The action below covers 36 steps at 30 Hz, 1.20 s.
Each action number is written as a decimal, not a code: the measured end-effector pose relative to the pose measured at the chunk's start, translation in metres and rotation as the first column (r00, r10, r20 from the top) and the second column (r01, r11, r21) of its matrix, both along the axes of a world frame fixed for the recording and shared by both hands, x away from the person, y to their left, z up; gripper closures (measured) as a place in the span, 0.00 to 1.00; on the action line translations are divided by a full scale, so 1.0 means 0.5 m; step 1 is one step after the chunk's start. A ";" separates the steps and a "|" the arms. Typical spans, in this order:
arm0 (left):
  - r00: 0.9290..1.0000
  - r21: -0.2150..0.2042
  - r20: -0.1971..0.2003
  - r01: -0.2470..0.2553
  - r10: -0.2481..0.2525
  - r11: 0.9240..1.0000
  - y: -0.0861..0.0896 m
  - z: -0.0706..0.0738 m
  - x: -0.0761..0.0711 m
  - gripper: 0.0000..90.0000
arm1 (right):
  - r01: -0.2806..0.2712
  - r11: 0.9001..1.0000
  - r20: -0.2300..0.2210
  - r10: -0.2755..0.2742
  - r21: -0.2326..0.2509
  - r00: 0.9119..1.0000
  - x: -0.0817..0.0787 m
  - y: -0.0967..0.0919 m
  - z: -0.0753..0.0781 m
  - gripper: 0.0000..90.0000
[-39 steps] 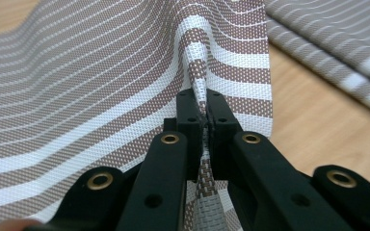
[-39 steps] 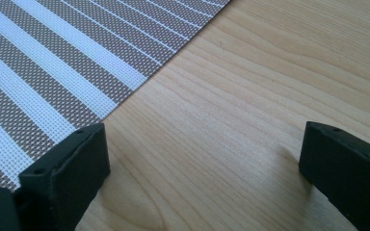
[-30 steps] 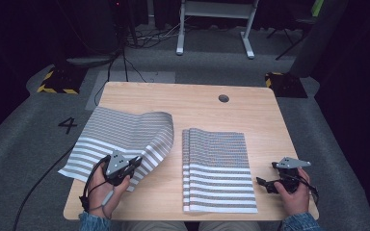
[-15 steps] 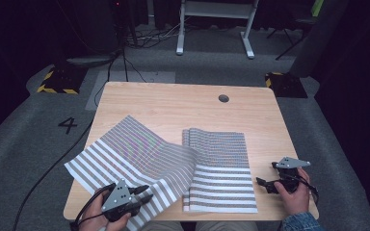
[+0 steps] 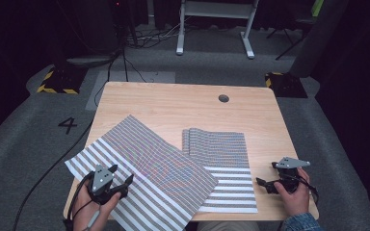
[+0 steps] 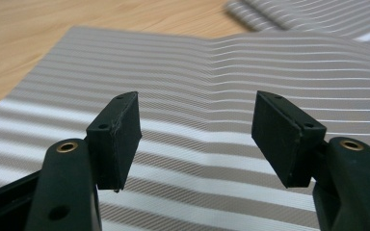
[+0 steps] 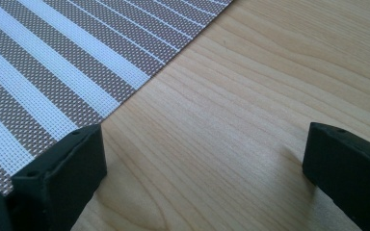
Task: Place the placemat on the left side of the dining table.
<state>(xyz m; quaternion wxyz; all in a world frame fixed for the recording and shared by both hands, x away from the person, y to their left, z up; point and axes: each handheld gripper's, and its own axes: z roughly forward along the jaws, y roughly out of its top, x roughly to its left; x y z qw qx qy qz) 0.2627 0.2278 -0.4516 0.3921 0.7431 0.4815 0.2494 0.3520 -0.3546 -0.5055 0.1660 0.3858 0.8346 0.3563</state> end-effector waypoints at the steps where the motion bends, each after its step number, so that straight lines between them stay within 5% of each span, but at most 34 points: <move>1: 0.999 -0.004 -0.014 -0.030 0.030 1.000 0.008 -0.009 0.007 0.38 | 0.000 1.000 0.000 0.000 0.000 1.000 0.000 0.000 0.000 0.02; 4: 0.997 0.036 -0.039 -0.060 0.062 0.998 0.018 -0.020 0.016 0.39 | 0.001 1.000 0.000 -0.001 0.000 1.000 0.000 0.000 0.000 0.02; 10: 0.976 0.062 -0.138 -0.160 0.167 0.985 0.047 -0.061 0.045 0.38 | 0.001 1.000 -0.001 -0.001 -0.002 1.000 0.000 0.000 0.000 0.02; 13: 0.965 0.096 -0.185 -0.172 0.187 0.980 0.055 -0.074 0.053 0.37 | -0.002 1.000 -0.001 0.002 0.000 1.000 -0.001 0.000 0.000 0.02; 17: 0.951 0.081 -0.229 -0.196 0.209 0.977 0.057 -0.089 0.061 0.36 | -0.006 1.000 0.000 0.006 -0.002 1.000 -0.002 0.000 0.000 0.02; 29: 0.966 0.063 -0.205 -0.146 0.156 0.987 0.052 -0.093 0.076 0.43 | -0.006 1.000 0.000 0.006 -0.001 1.000 -0.002 0.000 0.000 0.02; 30: 0.985 0.006 -0.154 -0.075 0.075 0.997 0.048 -0.102 0.076 0.53 | -0.006 1.000 -0.001 0.006 -0.001 1.000 -0.002 0.000 0.000 0.02; 31: 0.984 0.015 -0.154 -0.093 0.094 0.996 0.040 -0.102 0.077 0.85 | -0.005 1.000 -0.001 0.005 -0.001 1.000 -0.002 0.000 0.000 0.02; 34: 0.988 0.103 -0.132 -0.068 0.082 0.992 0.021 -0.099 0.079 0.96 | -0.006 1.000 -0.002 0.006 0.000 1.000 -0.001 -0.001 0.000 0.02; 36: 0.988 0.111 -0.131 -0.071 0.086 0.991 0.018 -0.099 0.079 0.96 | -0.005 1.000 -0.001 0.005 0.000 1.000 -0.002 0.000 0.000 0.02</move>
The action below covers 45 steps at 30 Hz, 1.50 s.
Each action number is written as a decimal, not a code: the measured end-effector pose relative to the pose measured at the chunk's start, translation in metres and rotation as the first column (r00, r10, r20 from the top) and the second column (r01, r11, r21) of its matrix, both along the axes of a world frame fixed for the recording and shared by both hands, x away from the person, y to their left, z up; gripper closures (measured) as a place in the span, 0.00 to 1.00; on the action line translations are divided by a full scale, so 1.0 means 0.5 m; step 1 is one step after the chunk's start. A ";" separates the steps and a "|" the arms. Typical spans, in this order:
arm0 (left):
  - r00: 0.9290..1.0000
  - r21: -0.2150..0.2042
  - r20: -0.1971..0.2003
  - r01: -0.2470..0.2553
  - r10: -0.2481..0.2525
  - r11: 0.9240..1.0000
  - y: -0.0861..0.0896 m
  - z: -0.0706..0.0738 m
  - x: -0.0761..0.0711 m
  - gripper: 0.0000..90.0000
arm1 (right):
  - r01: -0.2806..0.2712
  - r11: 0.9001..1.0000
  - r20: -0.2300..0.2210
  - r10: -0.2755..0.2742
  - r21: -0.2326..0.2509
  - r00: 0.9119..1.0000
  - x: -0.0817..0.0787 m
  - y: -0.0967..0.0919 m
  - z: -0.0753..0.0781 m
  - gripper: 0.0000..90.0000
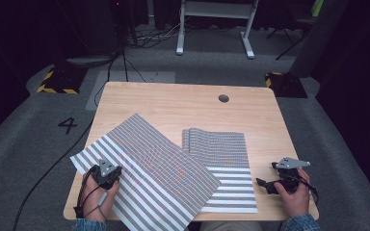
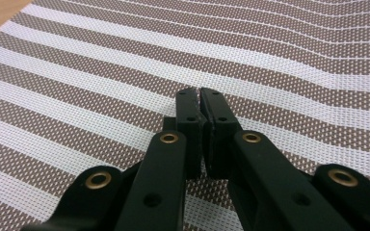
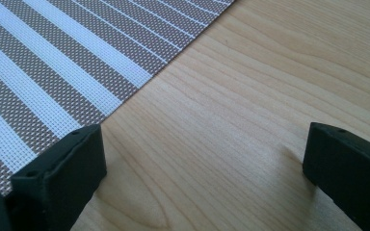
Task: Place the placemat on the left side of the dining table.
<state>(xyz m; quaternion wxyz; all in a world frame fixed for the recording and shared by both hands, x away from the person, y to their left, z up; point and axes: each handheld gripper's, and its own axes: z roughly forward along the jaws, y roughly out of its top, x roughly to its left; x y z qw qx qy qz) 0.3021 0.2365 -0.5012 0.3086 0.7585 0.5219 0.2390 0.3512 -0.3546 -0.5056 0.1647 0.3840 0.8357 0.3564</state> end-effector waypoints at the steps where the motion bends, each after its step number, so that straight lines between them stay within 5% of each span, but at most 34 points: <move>1: 1.000 0.000 0.002 -0.001 0.001 1.000 0.001 0.000 0.000 0.96 | -0.001 1.000 0.000 0.001 -0.002 1.000 0.000 0.000 0.000 0.02; 4: 1.000 -0.003 0.007 -0.012 0.012 1.000 0.003 -0.001 0.001 0.87 | -0.002 1.000 0.000 0.002 -0.002 1.000 0.000 0.000 0.000 0.02; 5: 0.999 0.048 0.024 -0.047 0.046 0.998 0.009 0.001 0.003 0.70 | -0.002 1.000 0.000 0.002 -0.002 1.000 0.000 0.000 0.000 0.02; 6: 0.999 0.048 0.024 -0.047 0.046 0.998 0.009 0.001 0.003 0.54 | -0.003 1.000 -0.001 0.003 -0.002 1.000 0.000 0.000 0.000 0.02; 7: 0.995 -0.041 -0.013 -0.104 0.104 0.994 0.020 0.003 0.004 0.44 | -0.004 1.000 -0.001 0.004 -0.002 1.000 0.000 0.000 0.000 0.02; 8: 0.995 -0.041 -0.013 -0.104 0.104 0.994 0.020 0.003 0.004 0.41 | -0.004 1.000 -0.001 0.004 -0.002 1.000 0.000 0.000 0.000 0.02; 9: 0.985 -0.044 -0.058 -0.165 0.162 0.985 0.032 0.009 0.000 0.37 | -0.008 1.000 0.001 0.008 -0.007 1.000 0.000 -0.001 0.000 0.02; 16: 0.970 -0.025 -0.094 -0.230 0.226 0.973 0.070 0.009 -0.005 0.30 | -0.008 1.000 0.001 0.008 -0.007 1.000 0.000 -0.001 0.000 0.02; 17: 0.967 -0.053 -0.100 -0.242 0.235 0.969 0.074 0.007 -0.005 0.30 | -0.009 1.000 0.001 0.009 -0.008 1.000 0.000 -0.001 0.000 0.02; 20: 0.966 -0.050 -0.095 -0.247 0.241 0.968 0.070 0.006 -0.005 0.30 | -0.009 1.000 0.001 0.009 -0.007 1.000 0.000 -0.001 0.000 0.02; 24: 0.974 -0.063 -0.074 -0.221 0.216 0.973 0.064 0.003 0.002 0.34 | -0.008 1.000 0.001 0.008 -0.007 1.000 0.000 -0.001 0.000 0.02; 32: 0.996 -0.045 -0.032 -0.088 0.086 0.995 0.038 0.005 0.005 0.88 | -0.008 1.000 0.001 0.009 -0.007 1.000 0.000 -0.001 0.000 0.02; 35: 0.997 0.015 -0.035 -0.063 0.063 0.998 0.028 0.015 0.007 0.93 | -0.009 1.000 0.001 0.009 -0.008 1.000 0.000 -0.001 0.000 0.02; 39: 0.999 0.025 -0.008 -0.034 0.034 0.999 0.022 0.037 0.005 0.95 | -0.008 1.000 0.001 0.008 -0.007 1.000 0.000 -0.001 0.000 0.02; 45: 0.995 0.029 0.102 0.015 -0.018 0.999 0.021 0.109 0.030 0.95 | -0.008 1.000 0.001 0.008 -0.007 1.000 0.000 -0.001 0.000 0.02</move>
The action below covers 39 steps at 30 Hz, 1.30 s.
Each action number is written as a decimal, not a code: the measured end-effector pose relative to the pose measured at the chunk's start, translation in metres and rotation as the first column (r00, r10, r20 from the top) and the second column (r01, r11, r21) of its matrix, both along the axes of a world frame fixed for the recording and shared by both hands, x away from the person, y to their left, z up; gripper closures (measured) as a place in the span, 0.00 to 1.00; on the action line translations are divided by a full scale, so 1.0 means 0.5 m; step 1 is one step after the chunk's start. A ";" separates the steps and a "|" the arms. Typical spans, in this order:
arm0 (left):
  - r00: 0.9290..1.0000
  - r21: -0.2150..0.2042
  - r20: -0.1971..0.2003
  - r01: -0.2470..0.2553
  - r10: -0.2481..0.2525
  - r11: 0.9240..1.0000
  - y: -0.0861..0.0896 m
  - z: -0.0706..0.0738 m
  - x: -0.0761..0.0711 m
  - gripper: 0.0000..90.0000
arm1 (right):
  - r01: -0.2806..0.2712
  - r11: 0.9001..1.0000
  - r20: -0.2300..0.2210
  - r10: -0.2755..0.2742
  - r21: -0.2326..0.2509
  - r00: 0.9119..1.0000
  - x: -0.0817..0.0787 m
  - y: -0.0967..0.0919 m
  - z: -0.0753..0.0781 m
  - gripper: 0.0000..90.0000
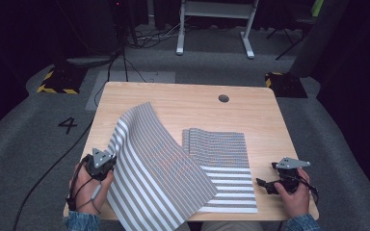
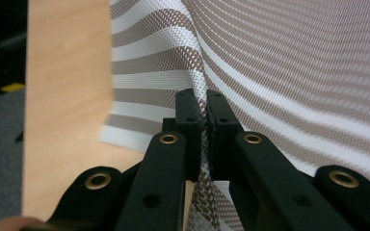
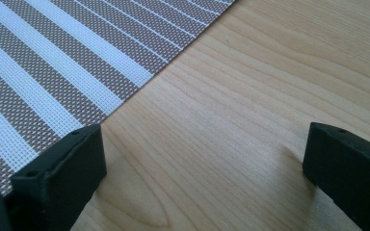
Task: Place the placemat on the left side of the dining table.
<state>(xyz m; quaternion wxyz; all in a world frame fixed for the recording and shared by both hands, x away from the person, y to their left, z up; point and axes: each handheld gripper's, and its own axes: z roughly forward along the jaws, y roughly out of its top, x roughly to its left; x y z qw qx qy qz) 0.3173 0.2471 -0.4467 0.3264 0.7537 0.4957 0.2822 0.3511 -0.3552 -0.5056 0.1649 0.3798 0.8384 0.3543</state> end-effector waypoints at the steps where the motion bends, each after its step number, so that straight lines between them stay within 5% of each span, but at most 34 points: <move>1: 1.000 0.000 0.000 0.000 0.000 1.000 0.000 0.000 0.000 0.95 | 0.000 1.000 0.000 0.000 0.000 1.000 0.000 0.000 0.000 0.02; 6: 0.998 0.038 0.043 0.042 -0.043 0.998 0.001 0.065 0.050 0.96 | 0.000 1.000 0.000 0.000 0.000 1.000 0.000 0.000 0.000 0.02; 12: 0.996 0.055 0.071 0.058 -0.062 0.997 0.011 0.092 0.120 0.96 | 0.000 1.000 0.000 0.000 0.000 1.000 0.000 0.000 0.000 0.02; 14: 0.989 0.060 0.124 0.072 -0.079 0.996 0.016 0.091 0.176 0.93 | 0.000 1.000 0.000 0.000 0.000 1.000 0.000 0.000 0.000 0.02; 15: 0.989 0.060 0.124 0.072 -0.079 0.996 0.016 0.091 0.176 0.88 | 0.000 1.000 0.000 0.000 0.000 1.000 0.000 0.000 0.000 0.02; 16: 0.980 0.051 0.192 0.036 -0.046 0.998 0.020 0.087 0.208 0.78 | 0.000 1.000 0.000 0.000 0.000 1.000 0.000 0.000 0.000 0.02; 17: 0.980 0.051 0.192 0.036 -0.046 0.998 0.020 0.087 0.208 0.69 | 0.000 1.000 0.000 0.000 0.000 1.000 0.000 0.000 0.000 0.02; 18: 0.977 0.041 0.213 0.018 -0.026 0.999 0.019 0.089 0.214 0.69 | 0.000 1.000 0.000 0.000 0.000 1.000 0.000 0.000 0.000 0.02; 19: 0.972 0.001 0.234 0.003 -0.003 1.000 0.012 0.092 0.212 0.52 | 0.000 1.000 0.000 0.000 0.000 1.000 0.000 0.000 0.000 0.02; 20: 0.972 0.001 0.234 0.003 -0.003 1.000 0.012 0.092 0.212 0.49 | 0.000 1.000 0.000 0.000 0.000 1.000 0.000 0.000 0.000 0.02; 21: 0.976 -0.045 0.219 0.011 -0.001 0.999 -0.002 0.090 0.191 0.47 | 0.000 1.000 0.000 0.000 0.000 1.000 0.000 0.000 0.000 0.02; 23: 0.978 -0.045 0.209 0.016 -0.006 0.999 -0.006 0.088 0.182 0.46 | 0.000 1.000 0.000 0.000 0.000 1.000 0.000 0.000 0.000 0.02; 24: 0.985 -0.068 0.172 0.027 -0.015 0.997 -0.019 0.078 0.149 0.45 | 0.000 1.000 0.000 0.000 0.000 1.000 0.000 0.000 0.000 0.02; 28: 0.992 -0.090 0.125 0.037 -0.025 0.995 -0.033 0.058 0.098 0.42 | 0.000 1.000 0.000 0.000 0.000 1.000 0.000 0.000 0.000 0.02; 30: 0.997 -0.101 0.067 0.031 -0.025 0.994 -0.049 0.031 0.053 0.42 | 0.000 1.000 0.000 0.000 0.000 1.000 0.000 0.000 0.000 0.02; 34: 0.999 -0.139 0.004 0.033 -0.033 0.990 -0.070 -0.007 -0.001 0.40 | 0.000 1.000 0.000 0.000 0.000 1.000 0.000 0.000 0.000 0.02; 36: 0.997 -0.106 -0.046 0.059 -0.064 0.993 -0.082 -0.025 -0.022 0.39 | 0.000 1.000 0.000 0.000 0.000 1.000 0.000 0.000 0.000 0.02; 39: 0.994 -0.111 -0.081 0.062 -0.071 0.992 -0.089 -0.037 -0.039 0.37 | 0.000 1.000 0.000 0.000 0.000 1.000 0.000 0.000 0.000 0.02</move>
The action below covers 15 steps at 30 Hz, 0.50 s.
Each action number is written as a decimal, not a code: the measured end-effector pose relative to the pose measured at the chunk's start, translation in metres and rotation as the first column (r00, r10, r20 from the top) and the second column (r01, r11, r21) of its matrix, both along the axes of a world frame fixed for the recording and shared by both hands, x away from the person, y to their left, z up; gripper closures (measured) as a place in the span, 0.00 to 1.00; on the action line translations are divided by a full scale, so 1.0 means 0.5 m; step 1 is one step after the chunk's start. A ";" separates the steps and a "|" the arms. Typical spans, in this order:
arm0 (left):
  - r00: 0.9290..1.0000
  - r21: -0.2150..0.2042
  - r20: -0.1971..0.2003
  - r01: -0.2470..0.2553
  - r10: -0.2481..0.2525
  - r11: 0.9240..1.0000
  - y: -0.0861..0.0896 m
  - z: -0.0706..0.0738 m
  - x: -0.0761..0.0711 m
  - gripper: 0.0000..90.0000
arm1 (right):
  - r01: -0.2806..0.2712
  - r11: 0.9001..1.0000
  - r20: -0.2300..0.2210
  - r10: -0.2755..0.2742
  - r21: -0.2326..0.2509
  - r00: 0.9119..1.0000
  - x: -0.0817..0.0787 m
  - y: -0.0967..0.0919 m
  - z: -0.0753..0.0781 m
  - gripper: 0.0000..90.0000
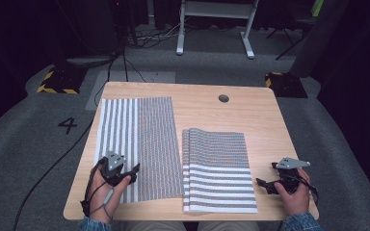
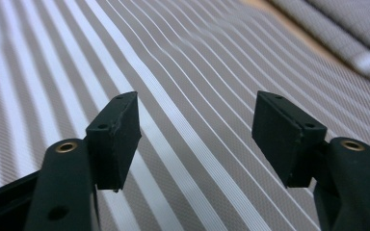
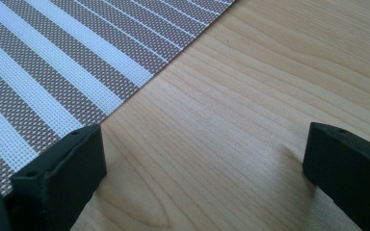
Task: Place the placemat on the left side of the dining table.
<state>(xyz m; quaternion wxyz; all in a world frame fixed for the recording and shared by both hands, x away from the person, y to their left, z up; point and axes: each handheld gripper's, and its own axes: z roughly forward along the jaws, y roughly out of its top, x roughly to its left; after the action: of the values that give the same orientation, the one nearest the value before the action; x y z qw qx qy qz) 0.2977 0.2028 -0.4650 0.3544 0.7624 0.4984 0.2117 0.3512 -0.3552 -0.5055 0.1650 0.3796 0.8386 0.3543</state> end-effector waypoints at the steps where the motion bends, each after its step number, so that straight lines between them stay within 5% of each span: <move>1: 1.000 0.016 -0.030 -0.005 0.005 1.000 -0.004 -0.013 -0.018 0.36 | 0.003 1.000 -0.002 -0.003 0.006 1.000 0.000 0.001 0.000 0.02; 7: 0.996 0.052 -0.089 -0.019 0.023 0.998 0.003 -0.033 -0.046 0.35 | -0.001 1.000 -0.005 0.001 0.002 1.000 0.002 0.001 0.001 0.01; 11: 0.992 0.142 -0.120 -0.028 0.046 0.989 0.019 -0.052 -0.052 0.37 | 0.000 1.000 -0.005 0.000 0.002 1.000 0.002 0.001 0.001 0.01; 13: 0.990 0.109 -0.126 -0.042 0.055 0.993 0.022 -0.054 -0.051 0.38 | -0.001 1.000 -0.005 0.001 0.002 1.000 0.002 0.001 0.001 0.01; 15: 0.994 0.098 -0.090 -0.048 0.057 0.994 0.030 -0.060 -0.045 0.38 | 0.000 1.000 -0.005 0.000 0.002 1.000 0.002 0.001 0.001 0.01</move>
<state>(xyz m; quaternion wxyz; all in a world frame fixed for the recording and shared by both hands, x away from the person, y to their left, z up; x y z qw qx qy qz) 0.2751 0.2177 -0.4951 0.2883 0.7740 0.5236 0.2089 0.3521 -0.3547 -0.5051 0.1623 0.3805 0.8388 0.3540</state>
